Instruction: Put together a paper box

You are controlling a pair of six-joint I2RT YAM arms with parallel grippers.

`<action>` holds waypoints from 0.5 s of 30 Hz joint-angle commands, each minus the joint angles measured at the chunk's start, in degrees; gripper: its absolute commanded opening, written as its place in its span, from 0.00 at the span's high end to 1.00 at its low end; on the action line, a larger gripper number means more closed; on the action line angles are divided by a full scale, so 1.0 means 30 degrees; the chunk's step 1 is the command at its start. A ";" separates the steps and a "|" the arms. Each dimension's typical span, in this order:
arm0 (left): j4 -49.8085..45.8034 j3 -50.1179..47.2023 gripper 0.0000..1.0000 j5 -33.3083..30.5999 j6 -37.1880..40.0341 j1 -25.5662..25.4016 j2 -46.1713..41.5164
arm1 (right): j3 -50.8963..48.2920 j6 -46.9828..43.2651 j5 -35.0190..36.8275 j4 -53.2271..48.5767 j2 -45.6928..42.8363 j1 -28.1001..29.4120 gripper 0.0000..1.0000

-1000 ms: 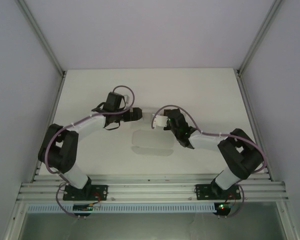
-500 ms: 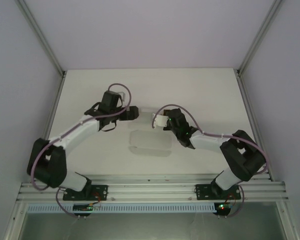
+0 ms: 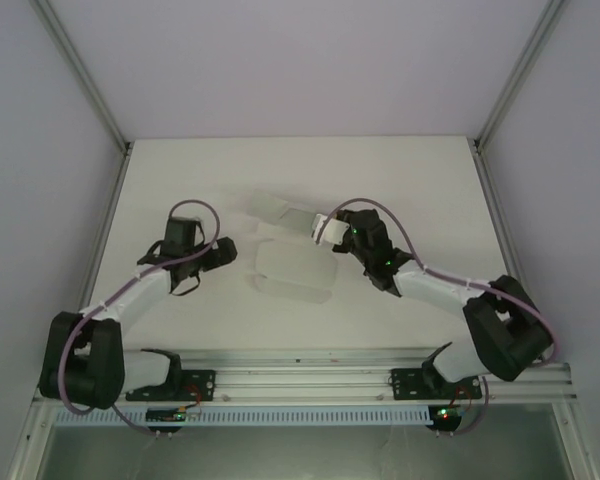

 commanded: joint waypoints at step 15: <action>1.1782 -0.0008 0.00 0.7035 0.1886 -0.1240 0.4789 | 0.0331 0.2480 -0.1870 -0.1272 -0.0549 -0.0300 1.00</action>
